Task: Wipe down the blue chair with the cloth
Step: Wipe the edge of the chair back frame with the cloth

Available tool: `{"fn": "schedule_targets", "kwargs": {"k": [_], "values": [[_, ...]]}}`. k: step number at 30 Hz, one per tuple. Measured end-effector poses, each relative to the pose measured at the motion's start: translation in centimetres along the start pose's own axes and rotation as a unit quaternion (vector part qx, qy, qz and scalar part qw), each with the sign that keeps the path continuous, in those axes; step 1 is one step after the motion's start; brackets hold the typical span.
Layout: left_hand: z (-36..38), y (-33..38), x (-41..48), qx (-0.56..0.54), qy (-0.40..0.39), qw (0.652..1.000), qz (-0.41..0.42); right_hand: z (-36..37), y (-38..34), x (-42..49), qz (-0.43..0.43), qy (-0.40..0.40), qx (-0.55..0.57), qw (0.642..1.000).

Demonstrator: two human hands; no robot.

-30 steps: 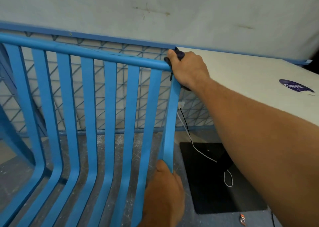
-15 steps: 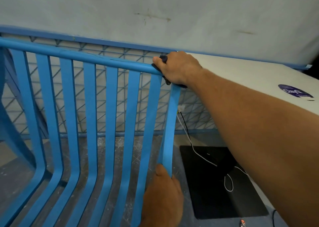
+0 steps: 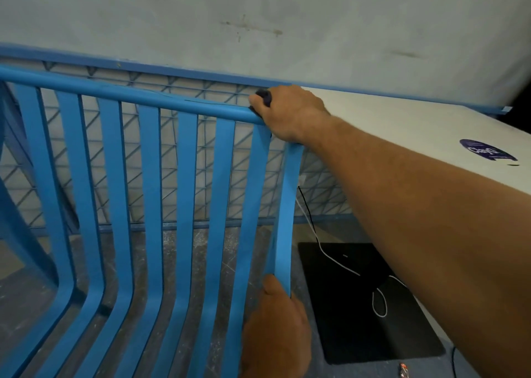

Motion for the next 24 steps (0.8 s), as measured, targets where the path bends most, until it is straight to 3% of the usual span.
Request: {"fn": "schedule_targets", "kwargs": {"k": [4, 8, 14, 18, 21, 24], "values": [[0.0, 0.1, 0.0, 0.01, 0.002, 1.0, 0.003, 0.4, -3.5, 0.0, -0.106, 0.017, -0.02, 0.994], [0.2, -0.2, 0.0, -0.008, -0.007, 1.0, 0.002, 0.2, -1.5, -1.6, -0.149, 0.044, 0.021, 0.988], [-0.1, 0.1, 0.0, -0.016, -0.026, 0.999, -0.015, 2.0, 3.7, -4.9, -0.005, 0.137, 0.165, 0.977], [0.0, -0.1, -0.3, -0.047, -0.049, 0.998, 0.006, 4.6, 3.5, -7.8, 0.137, 0.214, 0.338, 0.906], [-0.2, -0.4, -0.4, -0.063, -0.047, 0.997, 0.004, 7.5, 2.6, -11.2, 0.203, 0.193, 0.389, 0.878], [0.0, -0.4, -0.5, -0.094, -0.067, 0.993, -0.032, 10.2, 1.8, -14.3, 0.207, 0.175, 0.431, 0.861]]}}
Point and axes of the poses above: each hand's wrist, its own x-axis towards the middle knuckle, its own z-axis out of the palm, y = z × x, the point moved 6 cm from there along x, towards the middle knuckle, and after that the axes turned 6 degrees about -z, right-handed, at the moved point
